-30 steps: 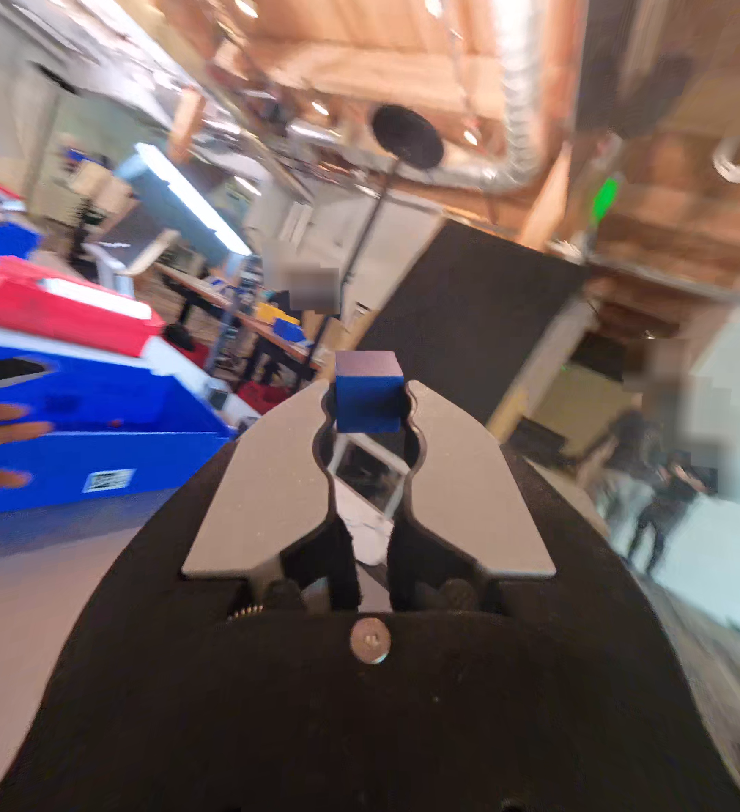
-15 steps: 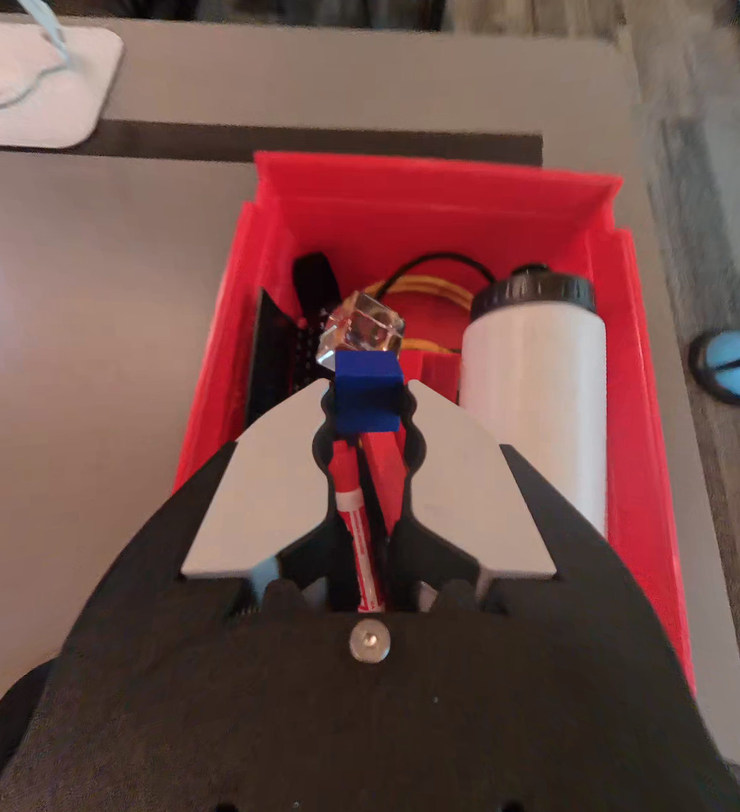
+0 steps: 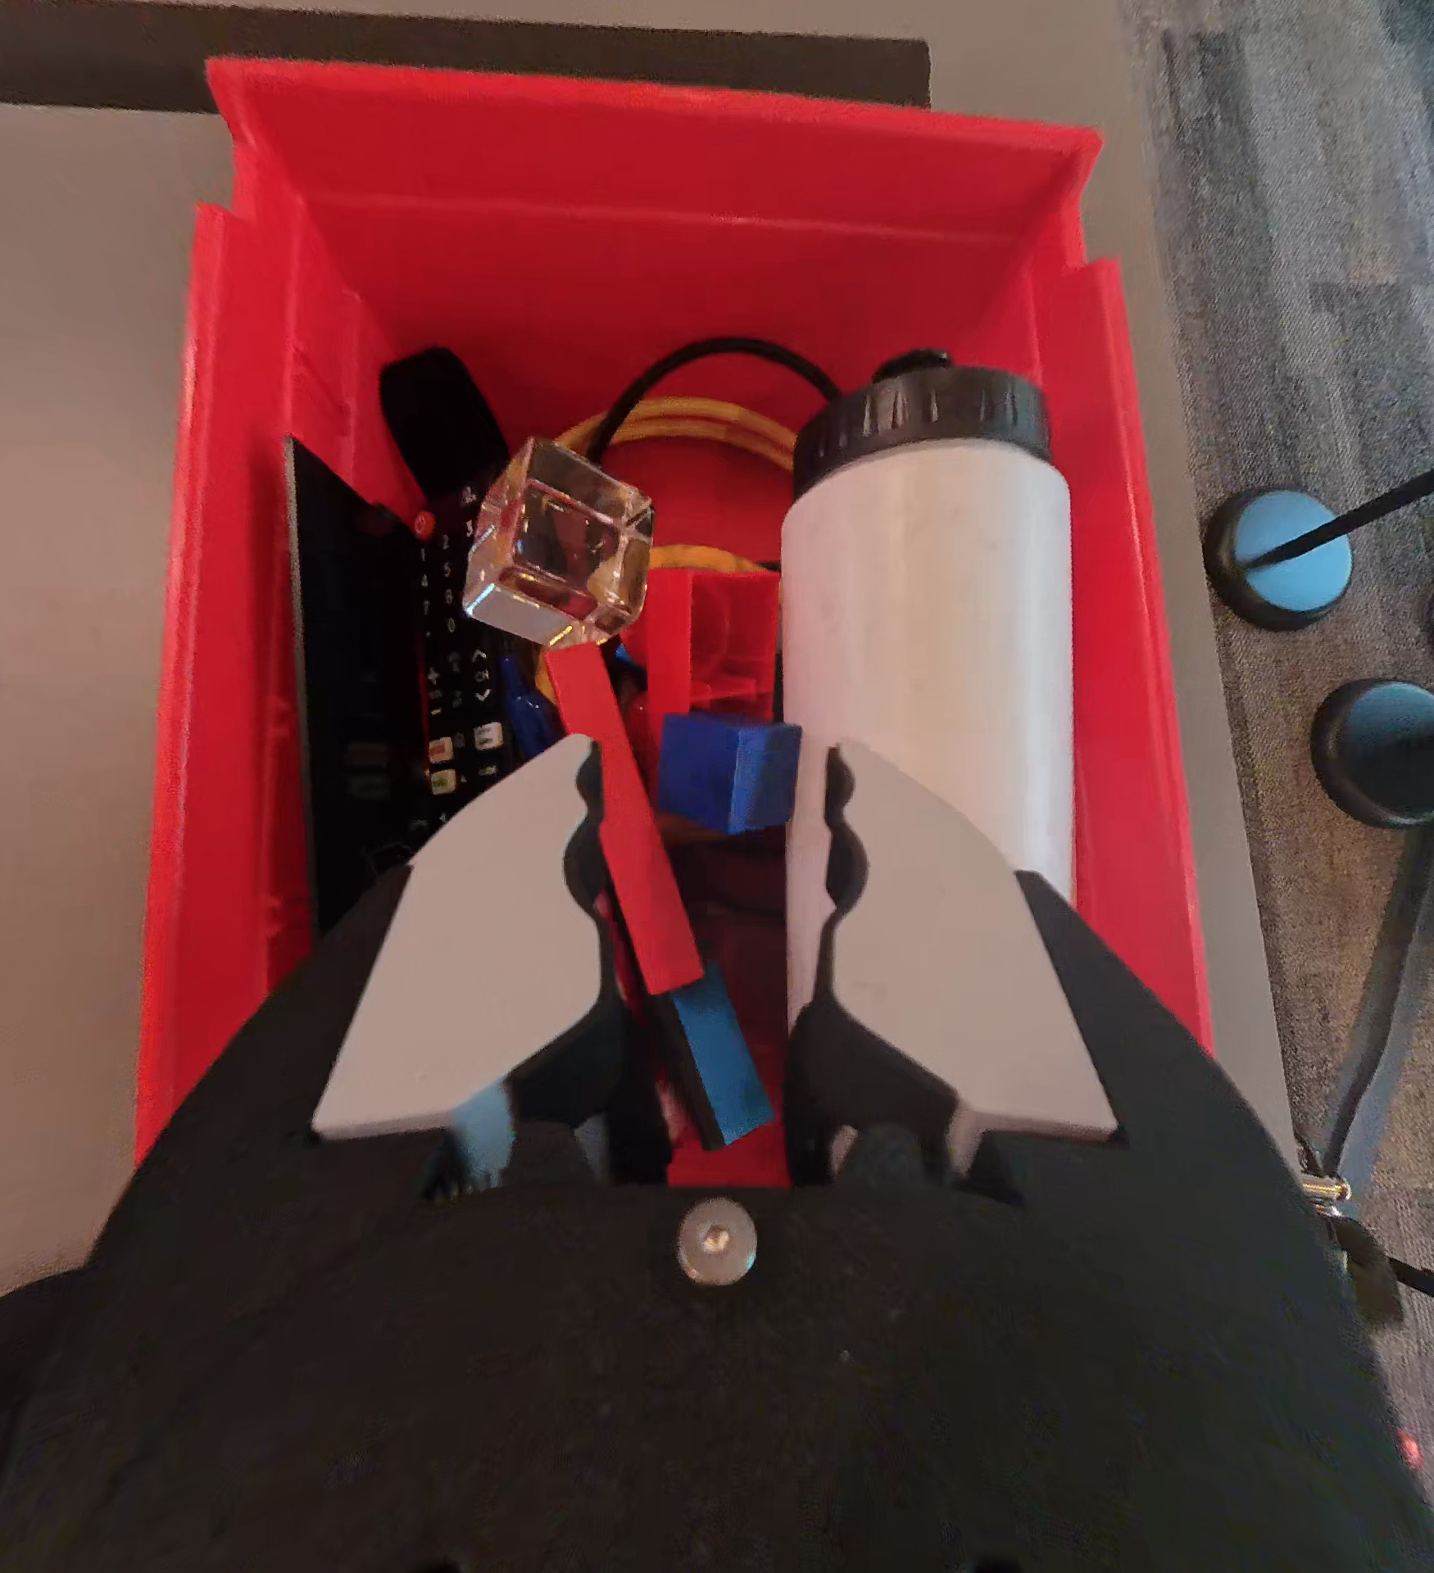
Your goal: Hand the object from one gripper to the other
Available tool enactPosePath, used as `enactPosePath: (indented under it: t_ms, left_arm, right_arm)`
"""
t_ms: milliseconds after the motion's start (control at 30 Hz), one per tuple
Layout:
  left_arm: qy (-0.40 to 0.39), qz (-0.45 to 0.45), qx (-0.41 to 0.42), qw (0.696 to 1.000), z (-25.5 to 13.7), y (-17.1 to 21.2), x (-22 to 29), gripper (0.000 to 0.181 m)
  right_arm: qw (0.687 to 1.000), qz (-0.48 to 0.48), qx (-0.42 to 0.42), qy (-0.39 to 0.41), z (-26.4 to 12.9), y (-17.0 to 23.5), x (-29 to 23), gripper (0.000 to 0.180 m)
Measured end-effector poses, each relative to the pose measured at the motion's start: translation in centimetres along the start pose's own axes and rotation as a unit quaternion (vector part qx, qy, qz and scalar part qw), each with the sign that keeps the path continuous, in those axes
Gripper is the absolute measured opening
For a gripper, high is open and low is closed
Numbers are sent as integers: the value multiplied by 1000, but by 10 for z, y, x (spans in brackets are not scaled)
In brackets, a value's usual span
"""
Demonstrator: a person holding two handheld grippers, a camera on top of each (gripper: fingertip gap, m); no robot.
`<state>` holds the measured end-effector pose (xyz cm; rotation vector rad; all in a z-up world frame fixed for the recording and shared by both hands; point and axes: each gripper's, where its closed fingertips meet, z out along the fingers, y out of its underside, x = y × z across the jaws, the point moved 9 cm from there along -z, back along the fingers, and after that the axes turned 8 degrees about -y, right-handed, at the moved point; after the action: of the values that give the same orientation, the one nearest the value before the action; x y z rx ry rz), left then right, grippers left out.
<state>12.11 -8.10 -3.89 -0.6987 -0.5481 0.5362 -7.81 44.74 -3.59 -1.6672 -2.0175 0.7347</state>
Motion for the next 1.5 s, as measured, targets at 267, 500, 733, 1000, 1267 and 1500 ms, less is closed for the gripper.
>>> enactPosePath:
  t_ms: [267, 500, 733, 1000, 1267, 1500]
  left_arm:
    - [-5, 33, -7, 999, 0, 1, 2, 100]
    - [-11, 79, 11, 997, -1, -6, 6, 104]
    - [-20, 134, 2, 991, -12, -34, 15, 105]
    - [-84, 274, -213, 934, -28, -110, -3, 85]
    - [-246, 253, -582, 732, -5, -94, -113, 86]
    - [-335, 251, -752, 510, 7, -61, -209, 60]
  right_arm:
    - [982, 2, 177, 63, -43, -21, 1, 125]
    - [833, 48, 544, 84, -145, -37, -21, 146]
    - [656, 63, 751, 40, -231, -16, -61, 135]
    - [507, 85, 858, -4, -264, 7, -85, 103]
    - [500, 71, 863, -24, -260, 1, -95, 96]
    - [491, 38, 868, -60, -262, -3, -112, 88]
